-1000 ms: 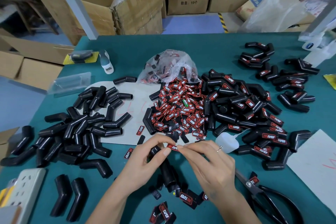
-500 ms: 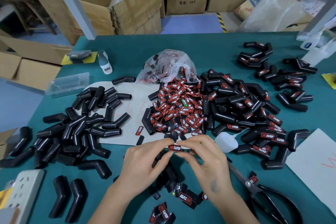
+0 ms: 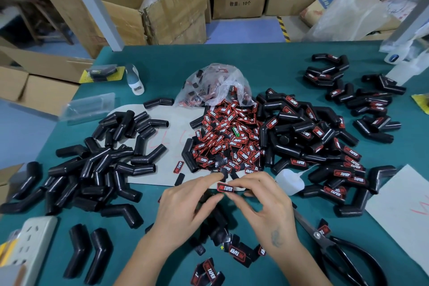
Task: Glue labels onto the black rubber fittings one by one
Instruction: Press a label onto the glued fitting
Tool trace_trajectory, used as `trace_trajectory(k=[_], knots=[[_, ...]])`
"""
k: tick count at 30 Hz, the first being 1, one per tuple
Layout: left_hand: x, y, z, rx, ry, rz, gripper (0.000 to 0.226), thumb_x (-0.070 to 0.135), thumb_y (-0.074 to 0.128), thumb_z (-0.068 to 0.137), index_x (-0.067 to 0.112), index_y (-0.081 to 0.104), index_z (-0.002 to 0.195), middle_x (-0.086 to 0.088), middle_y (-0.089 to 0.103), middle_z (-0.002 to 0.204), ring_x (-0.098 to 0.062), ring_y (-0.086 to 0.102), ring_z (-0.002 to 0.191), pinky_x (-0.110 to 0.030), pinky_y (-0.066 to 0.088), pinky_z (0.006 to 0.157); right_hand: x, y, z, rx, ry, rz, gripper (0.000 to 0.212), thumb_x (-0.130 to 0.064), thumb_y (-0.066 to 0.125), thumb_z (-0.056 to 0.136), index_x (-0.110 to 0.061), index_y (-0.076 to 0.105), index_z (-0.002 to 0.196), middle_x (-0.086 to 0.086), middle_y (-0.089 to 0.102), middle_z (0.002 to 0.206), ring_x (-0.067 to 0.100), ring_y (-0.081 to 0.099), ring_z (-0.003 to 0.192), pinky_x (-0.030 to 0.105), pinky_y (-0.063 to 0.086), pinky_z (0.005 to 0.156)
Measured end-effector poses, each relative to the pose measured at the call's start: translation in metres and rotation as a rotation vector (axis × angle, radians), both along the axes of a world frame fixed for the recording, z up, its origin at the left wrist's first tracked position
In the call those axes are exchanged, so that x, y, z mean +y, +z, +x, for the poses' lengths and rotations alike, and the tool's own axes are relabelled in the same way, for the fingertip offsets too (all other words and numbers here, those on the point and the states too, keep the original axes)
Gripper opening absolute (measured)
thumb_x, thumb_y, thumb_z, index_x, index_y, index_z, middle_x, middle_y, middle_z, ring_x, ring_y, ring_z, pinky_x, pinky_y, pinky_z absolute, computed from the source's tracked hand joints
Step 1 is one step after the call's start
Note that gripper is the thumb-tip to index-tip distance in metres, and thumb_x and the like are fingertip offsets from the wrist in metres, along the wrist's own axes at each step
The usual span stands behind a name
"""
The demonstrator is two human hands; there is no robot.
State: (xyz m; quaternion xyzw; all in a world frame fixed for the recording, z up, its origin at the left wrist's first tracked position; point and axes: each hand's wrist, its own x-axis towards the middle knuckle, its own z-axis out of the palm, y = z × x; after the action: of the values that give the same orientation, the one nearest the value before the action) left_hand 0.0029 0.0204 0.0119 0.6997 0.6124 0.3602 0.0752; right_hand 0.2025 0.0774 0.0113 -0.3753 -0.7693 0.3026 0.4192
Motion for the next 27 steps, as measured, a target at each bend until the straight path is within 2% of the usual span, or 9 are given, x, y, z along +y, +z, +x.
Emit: trace_trajectory(k=[2,5,8,11,14,18,21,24,27], knots=[[-0.001,0.000,0.000,-0.049,0.023,-0.035,0.041,0.060,0.044,0.107,0.035,0.055,0.138,0.015,0.076,0.117,-0.004,0.070,0.089,-0.021,0.054,0.076,0.000,0.001,0.001,0.032,-0.016,-0.024,0.017,-0.036,0.072,0.098,-0.025,0.077,0.111,-0.015,0.064,0.107,0.016,0.069,0.098,0.030,0.059,0.077],[-0.001,-0.001,0.001,-0.237,0.073,-0.107,0.044,0.068,0.045,0.104,0.046,0.051,0.141,0.017,0.068,0.112,-0.001,0.061,0.088,-0.007,0.044,0.079,-0.001,0.001,0.001,0.098,-0.039,-0.039,0.017,-0.034,0.074,0.097,-0.028,0.076,0.112,-0.015,0.064,0.110,0.017,0.070,0.101,0.027,0.060,0.079],[-0.002,-0.003,0.005,-0.565,0.126,-0.137,0.033,0.063,0.050,0.102,0.054,0.055,0.134,0.018,0.066,0.099,-0.007,0.065,0.069,-0.017,0.051,0.066,-0.003,0.000,0.001,0.159,-0.029,-0.041,0.016,-0.034,0.074,0.098,-0.030,0.075,0.114,-0.012,0.064,0.111,0.019,0.070,0.102,0.025,0.061,0.081],[-0.001,-0.004,0.015,-0.868,0.140,-0.127,0.018,0.043,0.058,0.100,0.041,0.066,0.116,-0.006,0.071,0.084,-0.021,0.067,0.061,-0.028,0.052,0.049,-0.004,0.001,0.001,0.214,-0.019,-0.057,0.017,-0.034,0.074,0.099,-0.030,0.074,0.115,-0.010,0.063,0.114,0.021,0.070,0.104,0.025,0.061,0.082],[0.000,-0.006,0.022,-1.062,0.129,-0.149,0.016,0.031,0.066,0.098,0.029,0.072,0.114,-0.015,0.073,0.097,-0.028,0.074,0.076,-0.032,0.061,0.060,-0.004,0.002,0.002,0.232,-0.014,-0.064,0.018,-0.032,0.074,0.098,-0.028,0.075,0.115,-0.011,0.063,0.115,0.019,0.070,0.106,0.024,0.061,0.082],[0.001,-0.008,0.023,-1.087,0.103,-0.175,0.032,0.011,0.063,0.102,0.025,0.072,0.129,-0.014,0.064,0.120,-0.032,0.076,0.100,-0.035,0.063,0.088,-0.003,0.005,0.003,0.230,-0.025,-0.055,0.019,-0.033,0.072,0.099,-0.024,0.076,0.115,-0.011,0.064,0.116,0.017,0.071,0.106,0.024,0.061,0.082],[-0.001,-0.005,0.025,-1.009,0.082,-0.150,0.036,0.007,0.062,0.101,0.025,0.073,0.130,-0.002,0.060,0.116,-0.032,0.076,0.100,-0.036,0.063,0.089,-0.002,0.005,0.002,0.215,-0.042,-0.025,0.018,-0.030,0.072,0.098,-0.020,0.077,0.112,-0.010,0.066,0.117,0.013,0.071,0.105,0.022,0.060,0.084],[-0.002,-0.004,0.024,-0.908,0.090,-0.120,0.035,0.009,0.066,0.101,0.026,0.073,0.130,0.000,0.058,0.112,-0.027,0.074,0.097,-0.036,0.063,0.089,-0.001,0.002,0.002,0.134,-0.068,0.073,0.017,-0.026,0.074,0.098,-0.016,0.077,0.111,-0.010,0.069,0.117,0.005,0.070,0.105,0.020,0.056,0.091],[-0.004,-0.003,0.024,-0.855,0.060,-0.111,0.033,0.013,0.066,0.101,0.025,0.073,0.131,0.001,0.057,0.114,-0.024,0.072,0.098,-0.035,0.063,0.090,0.000,-0.003,0.002,0.056,-0.091,0.182,0.016,-0.022,0.076,0.098,-0.013,0.078,0.110,-0.007,0.072,0.117,0.006,0.071,0.107,0.026,0.057,0.094]])
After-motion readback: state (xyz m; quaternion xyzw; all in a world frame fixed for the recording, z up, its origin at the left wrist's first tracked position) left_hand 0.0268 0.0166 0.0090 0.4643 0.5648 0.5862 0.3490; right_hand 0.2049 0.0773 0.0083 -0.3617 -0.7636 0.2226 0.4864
